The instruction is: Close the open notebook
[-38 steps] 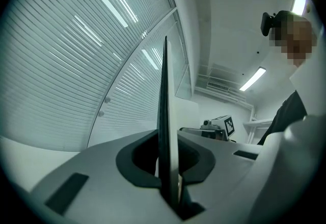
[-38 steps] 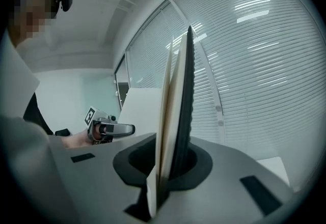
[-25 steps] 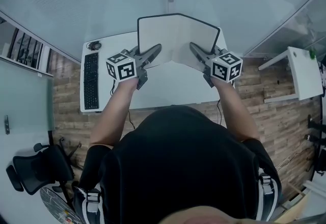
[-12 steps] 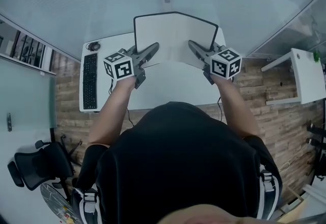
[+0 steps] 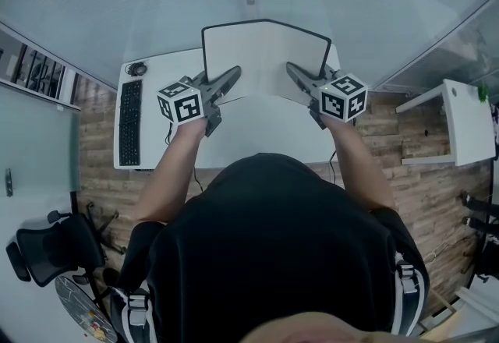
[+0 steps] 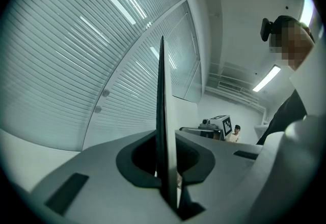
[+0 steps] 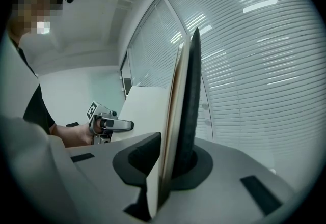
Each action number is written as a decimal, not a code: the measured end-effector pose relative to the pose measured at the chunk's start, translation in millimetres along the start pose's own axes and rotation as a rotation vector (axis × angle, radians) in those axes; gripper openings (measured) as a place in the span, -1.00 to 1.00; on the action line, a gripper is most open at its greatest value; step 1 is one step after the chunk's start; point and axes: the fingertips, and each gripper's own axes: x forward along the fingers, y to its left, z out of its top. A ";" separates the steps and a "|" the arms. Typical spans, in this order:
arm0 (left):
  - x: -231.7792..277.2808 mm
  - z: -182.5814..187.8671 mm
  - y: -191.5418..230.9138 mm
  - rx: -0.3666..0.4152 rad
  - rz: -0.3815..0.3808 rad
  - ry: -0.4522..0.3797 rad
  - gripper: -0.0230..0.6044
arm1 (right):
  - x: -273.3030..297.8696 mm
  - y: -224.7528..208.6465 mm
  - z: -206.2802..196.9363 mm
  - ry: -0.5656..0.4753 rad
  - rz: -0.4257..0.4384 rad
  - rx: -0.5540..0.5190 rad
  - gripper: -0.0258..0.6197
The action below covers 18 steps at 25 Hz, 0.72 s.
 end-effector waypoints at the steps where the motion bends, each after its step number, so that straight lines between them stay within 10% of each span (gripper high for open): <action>1: -2.2 0.2 0.3 0.002 0.004 -0.003 -0.78 | 0.9 2.2 0.1 0.000 0.001 -0.002 -0.72; 18: 45.4 -3.5 14.1 -0.011 0.072 0.014 -0.78 | 3.2 -49.3 -3.4 0.013 0.034 0.019 -0.72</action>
